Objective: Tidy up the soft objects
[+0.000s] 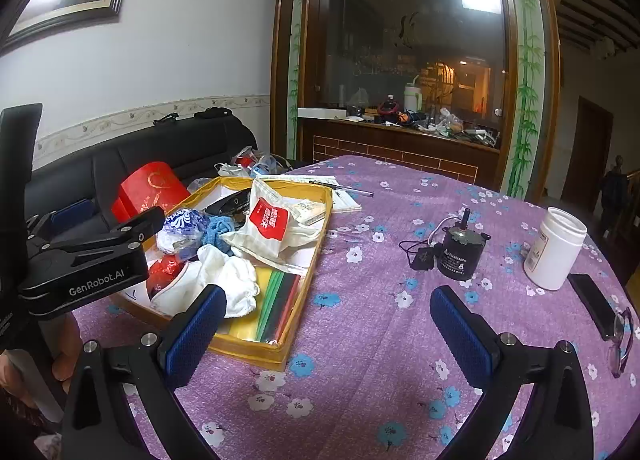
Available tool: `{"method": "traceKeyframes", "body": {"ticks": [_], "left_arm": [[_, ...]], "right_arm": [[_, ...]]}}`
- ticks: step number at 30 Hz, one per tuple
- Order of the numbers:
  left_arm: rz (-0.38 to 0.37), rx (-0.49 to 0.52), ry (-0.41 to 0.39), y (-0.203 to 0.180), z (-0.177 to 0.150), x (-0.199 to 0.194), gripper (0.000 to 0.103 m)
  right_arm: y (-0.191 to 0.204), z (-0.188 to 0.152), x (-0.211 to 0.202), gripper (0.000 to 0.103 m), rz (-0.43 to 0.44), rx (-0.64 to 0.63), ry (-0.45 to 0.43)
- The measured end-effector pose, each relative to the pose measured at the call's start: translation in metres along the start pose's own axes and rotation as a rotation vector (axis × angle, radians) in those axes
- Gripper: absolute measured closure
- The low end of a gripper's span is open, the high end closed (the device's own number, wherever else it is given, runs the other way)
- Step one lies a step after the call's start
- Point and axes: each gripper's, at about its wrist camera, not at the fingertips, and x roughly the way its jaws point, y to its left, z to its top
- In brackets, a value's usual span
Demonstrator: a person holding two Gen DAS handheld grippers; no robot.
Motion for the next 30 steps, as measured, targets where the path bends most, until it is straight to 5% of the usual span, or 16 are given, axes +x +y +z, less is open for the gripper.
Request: {"method": "traceKeyframes", "body": {"ticks": [30], "left_arm": [[0.024, 0.068, 0.013, -0.0075, -0.0075, 0.0013, 0.000]], "right_arm": [[0.0006, -0.0014, 0.0002, 0.000, -0.005, 0.000, 0.005]]}}
